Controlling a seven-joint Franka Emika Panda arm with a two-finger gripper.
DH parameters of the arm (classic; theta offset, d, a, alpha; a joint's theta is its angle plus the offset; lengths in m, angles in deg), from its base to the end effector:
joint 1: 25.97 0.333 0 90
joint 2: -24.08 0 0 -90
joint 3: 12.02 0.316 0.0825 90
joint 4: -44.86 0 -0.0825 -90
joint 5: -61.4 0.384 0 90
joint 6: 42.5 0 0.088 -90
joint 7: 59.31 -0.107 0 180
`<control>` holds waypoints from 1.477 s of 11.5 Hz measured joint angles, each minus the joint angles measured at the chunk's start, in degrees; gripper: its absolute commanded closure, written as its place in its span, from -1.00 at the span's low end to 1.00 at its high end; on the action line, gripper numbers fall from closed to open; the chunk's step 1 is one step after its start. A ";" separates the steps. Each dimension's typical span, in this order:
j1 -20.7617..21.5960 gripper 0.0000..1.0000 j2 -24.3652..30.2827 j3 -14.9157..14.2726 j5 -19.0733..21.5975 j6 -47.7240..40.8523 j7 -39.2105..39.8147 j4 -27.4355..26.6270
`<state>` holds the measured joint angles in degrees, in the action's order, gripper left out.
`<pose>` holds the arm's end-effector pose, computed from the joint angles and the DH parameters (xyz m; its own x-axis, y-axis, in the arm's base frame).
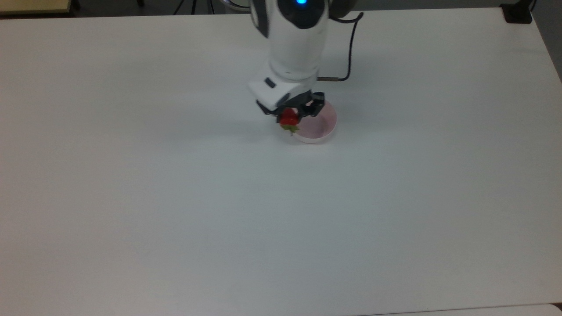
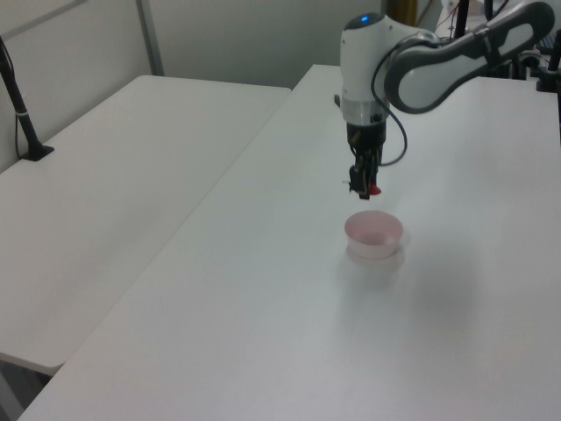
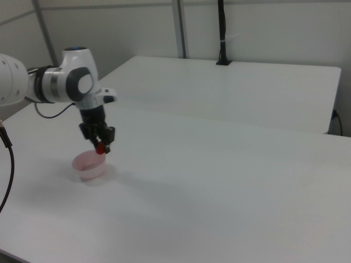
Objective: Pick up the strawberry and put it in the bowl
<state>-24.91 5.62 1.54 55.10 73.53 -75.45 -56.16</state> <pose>0.6181 0.1432 0.3824 0.9990 0.0136 -0.0423 0.0151 -0.9993 0.0351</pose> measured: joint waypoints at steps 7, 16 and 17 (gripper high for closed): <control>2.26 -1.00 0.02 4.69 -4.92 0.09 -2.48 -5.39; -1.55 -1.00 7.20 1.07 -4.97 -14.30 -0.05 6.49; -1.55 -1.00 8.56 -0.07 -4.97 -15.87 0.25 6.63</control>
<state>-26.46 14.18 1.47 50.14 57.66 -75.20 -49.54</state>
